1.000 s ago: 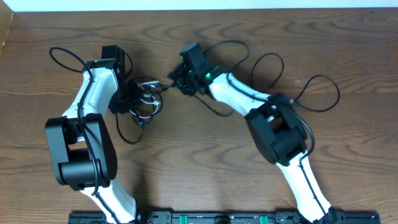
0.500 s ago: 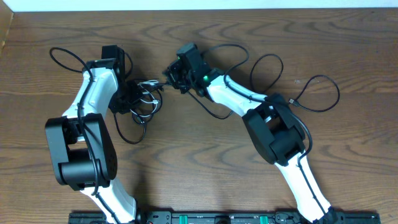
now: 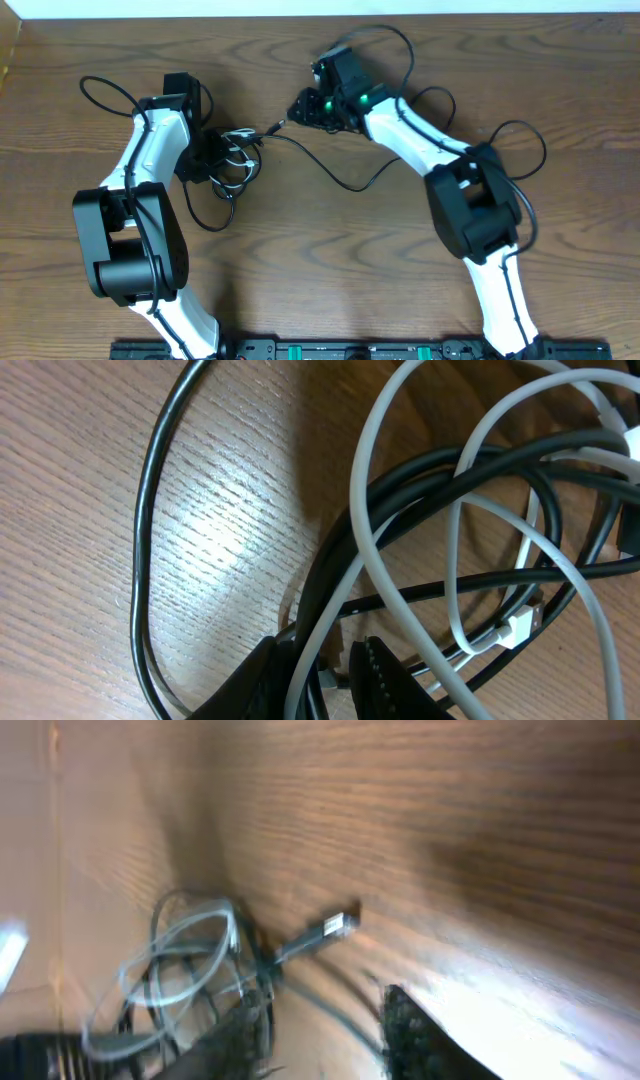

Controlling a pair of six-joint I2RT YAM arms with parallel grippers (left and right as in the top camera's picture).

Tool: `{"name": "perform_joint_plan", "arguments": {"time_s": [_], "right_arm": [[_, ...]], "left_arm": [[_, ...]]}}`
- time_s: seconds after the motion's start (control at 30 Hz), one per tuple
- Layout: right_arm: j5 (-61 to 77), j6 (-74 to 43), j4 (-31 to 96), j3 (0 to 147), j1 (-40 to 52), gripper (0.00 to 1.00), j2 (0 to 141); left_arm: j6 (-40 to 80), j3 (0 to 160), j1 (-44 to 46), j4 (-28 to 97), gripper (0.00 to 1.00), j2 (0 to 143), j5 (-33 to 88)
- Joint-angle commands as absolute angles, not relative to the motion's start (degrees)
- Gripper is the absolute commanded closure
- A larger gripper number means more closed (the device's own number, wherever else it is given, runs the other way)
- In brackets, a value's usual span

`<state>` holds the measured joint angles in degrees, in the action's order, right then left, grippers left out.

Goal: Untangle cables

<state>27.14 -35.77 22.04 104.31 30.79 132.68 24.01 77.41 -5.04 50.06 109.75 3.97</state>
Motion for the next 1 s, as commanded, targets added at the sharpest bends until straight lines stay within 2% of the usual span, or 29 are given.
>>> {"name": "perform_joint_plan", "arguments": {"time_s": [0.0,0.07,0.23,0.47,0.73,0.97], "right_arm": [[33.12,-16.34,24.51,105.65,29.82,0.59,128.99],[34.02,-4.99,26.26,105.65,30.11,0.48,129.03],[30.35,8.58,29.8,105.62,32.51,0.47,129.45],[18.13,17.61,28.75,105.62,37.08,0.44,130.91],[10.85,18.92,25.36,105.62,39.64,0.42,133.03],[10.9,18.87,24.71,105.62,39.59,0.47,136.09]], "left_arm": [[24.34,77.01,-4.91,50.26,0.75,110.24,3.84],[24.34,77.01,-4.91,50.26,0.75,110.24,3.84],[24.34,77.01,-4.91,50.22,0.75,110.24,3.84],[24.34,77.01,-4.91,50.24,0.75,110.24,3.84],[24.34,77.01,-4.91,50.24,0.75,110.24,3.84],[24.34,77.01,-4.91,50.24,0.75,110.24,3.86]]}}
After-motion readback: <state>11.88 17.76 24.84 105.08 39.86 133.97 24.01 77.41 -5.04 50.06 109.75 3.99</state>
